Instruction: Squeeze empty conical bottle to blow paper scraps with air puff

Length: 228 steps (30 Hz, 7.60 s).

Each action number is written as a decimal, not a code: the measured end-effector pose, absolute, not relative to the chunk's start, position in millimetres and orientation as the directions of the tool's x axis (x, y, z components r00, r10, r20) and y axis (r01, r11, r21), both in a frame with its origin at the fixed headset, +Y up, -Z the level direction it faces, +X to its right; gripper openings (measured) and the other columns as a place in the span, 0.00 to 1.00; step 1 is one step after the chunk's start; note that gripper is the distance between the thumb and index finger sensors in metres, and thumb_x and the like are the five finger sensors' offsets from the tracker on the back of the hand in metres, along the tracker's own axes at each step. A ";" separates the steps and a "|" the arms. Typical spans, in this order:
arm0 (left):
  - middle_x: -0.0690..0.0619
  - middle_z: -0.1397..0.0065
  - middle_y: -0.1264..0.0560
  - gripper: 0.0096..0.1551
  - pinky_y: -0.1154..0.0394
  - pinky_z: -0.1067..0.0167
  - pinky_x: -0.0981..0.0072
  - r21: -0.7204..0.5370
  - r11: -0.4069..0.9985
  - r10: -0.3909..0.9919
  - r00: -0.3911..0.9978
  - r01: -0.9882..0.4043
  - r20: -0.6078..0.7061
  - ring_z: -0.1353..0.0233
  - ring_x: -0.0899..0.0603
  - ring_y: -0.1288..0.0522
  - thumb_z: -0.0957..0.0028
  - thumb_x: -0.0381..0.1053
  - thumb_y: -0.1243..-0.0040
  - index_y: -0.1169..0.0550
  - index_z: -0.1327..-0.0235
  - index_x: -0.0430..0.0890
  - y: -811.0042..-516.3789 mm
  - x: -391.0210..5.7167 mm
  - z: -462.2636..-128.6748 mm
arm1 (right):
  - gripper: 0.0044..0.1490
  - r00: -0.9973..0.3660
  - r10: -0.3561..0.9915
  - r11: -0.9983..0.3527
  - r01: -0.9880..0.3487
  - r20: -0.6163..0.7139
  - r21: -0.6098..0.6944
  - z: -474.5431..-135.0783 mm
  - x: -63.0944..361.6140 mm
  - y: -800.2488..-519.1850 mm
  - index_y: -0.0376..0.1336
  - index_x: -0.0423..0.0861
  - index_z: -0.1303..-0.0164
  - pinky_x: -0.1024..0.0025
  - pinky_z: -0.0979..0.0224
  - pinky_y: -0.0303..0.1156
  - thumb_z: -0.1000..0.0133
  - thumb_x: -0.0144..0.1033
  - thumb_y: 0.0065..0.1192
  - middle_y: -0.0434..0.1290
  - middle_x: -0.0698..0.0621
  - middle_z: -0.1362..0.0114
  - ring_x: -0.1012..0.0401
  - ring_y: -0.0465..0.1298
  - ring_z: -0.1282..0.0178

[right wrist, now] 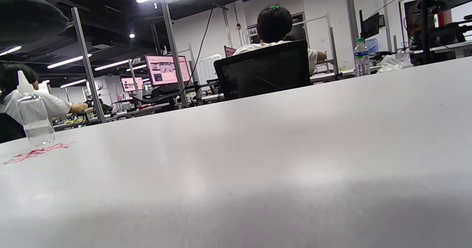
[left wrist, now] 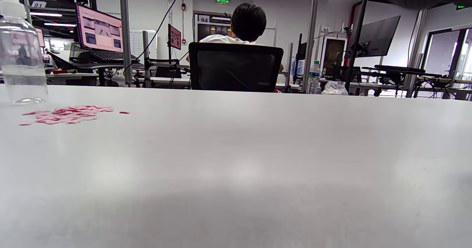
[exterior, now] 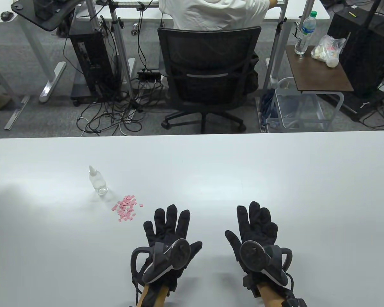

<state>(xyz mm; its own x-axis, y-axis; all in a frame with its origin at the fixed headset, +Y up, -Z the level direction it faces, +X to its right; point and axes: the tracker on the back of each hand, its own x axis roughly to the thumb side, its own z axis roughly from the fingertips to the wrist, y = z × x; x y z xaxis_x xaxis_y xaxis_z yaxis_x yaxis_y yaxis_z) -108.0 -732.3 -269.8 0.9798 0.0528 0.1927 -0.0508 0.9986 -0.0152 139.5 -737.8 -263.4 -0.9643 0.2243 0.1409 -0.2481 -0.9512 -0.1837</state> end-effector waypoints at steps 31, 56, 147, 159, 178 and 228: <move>0.39 0.10 0.42 0.60 0.48 0.19 0.37 0.189 0.949 0.311 0.846 -0.253 -0.432 0.12 0.33 0.39 0.49 0.64 0.24 0.43 0.12 0.43 -710.7 -341.2 -376.2 | 0.49 -0.915 0.368 -0.899 -0.395 0.163 -0.190 -264.7 143.4 -721.3 0.40 0.45 0.08 0.25 0.25 0.46 0.33 0.59 0.45 0.36 0.34 0.09 0.31 0.39 0.15; 0.51 0.20 0.26 0.45 0.37 0.24 0.38 0.277 0.920 0.374 0.833 -0.278 -0.408 0.19 0.41 0.25 0.56 0.67 0.17 0.26 0.28 0.54 -755.1 -358.1 -441.9 | 0.49 -0.903 0.390 -0.873 -0.425 0.183 -0.237 -264.3 146.7 -712.3 0.42 0.45 0.08 0.24 0.25 0.47 0.34 0.59 0.47 0.37 0.35 0.09 0.31 0.40 0.15; 0.48 0.28 0.20 0.45 0.36 0.23 0.41 0.216 0.975 -0.149 0.883 0.056 0.446 0.31 0.42 0.17 0.53 0.64 0.21 0.26 0.23 0.50 -709.5 -113.9 -251.5 | 0.27 -0.623 0.739 -0.650 -0.759 0.257 0.026 -265.5 117.1 -730.5 0.72 0.37 0.46 0.50 0.50 0.80 0.36 0.48 0.58 0.80 0.43 0.53 0.53 0.83 0.59; 0.48 0.28 0.21 0.45 0.36 0.23 0.41 0.213 0.975 -0.146 0.889 0.057 0.434 0.31 0.42 0.17 0.52 0.64 0.21 0.27 0.23 0.51 -709.5 -113.2 -251.8 | 0.28 -0.638 0.731 -0.657 -0.754 0.244 -0.005 -263.4 119.4 -728.0 0.73 0.37 0.45 0.52 0.50 0.81 0.37 0.48 0.60 0.81 0.43 0.53 0.55 0.84 0.60; 0.48 0.27 0.21 0.45 0.36 0.23 0.41 0.200 0.978 -0.143 0.896 0.062 0.420 0.30 0.42 0.17 0.52 0.63 0.21 0.27 0.23 0.50 -712.0 -117.8 -255.8 | 0.31 -0.597 0.769 -0.621 -0.783 0.227 0.043 -263.9 114.6 -726.7 0.69 0.34 0.34 0.50 0.44 0.80 0.38 0.43 0.66 0.80 0.39 0.45 0.52 0.84 0.52; 0.49 0.25 0.23 0.45 0.37 0.23 0.40 0.202 0.975 -0.160 0.930 0.096 0.330 0.28 0.42 0.19 0.51 0.63 0.23 0.29 0.21 0.52 -712.4 -140.9 -268.6 | 0.27 -0.911 0.411 -0.898 -0.396 -0.043 -0.191 -336.2 241.3 -681.8 0.68 0.37 0.30 0.48 0.38 0.79 0.39 0.30 0.65 0.79 0.38 0.37 0.48 0.83 0.44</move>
<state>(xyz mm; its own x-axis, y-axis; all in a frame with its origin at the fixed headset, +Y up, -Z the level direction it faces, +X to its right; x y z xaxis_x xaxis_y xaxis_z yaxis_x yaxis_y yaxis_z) -140.9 -712.4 -268.6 0.9305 -0.1599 0.3297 0.0960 0.9747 0.2017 241.3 -681.8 -336.2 -0.9108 0.4106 -0.0432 -0.3959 -0.8982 -0.1913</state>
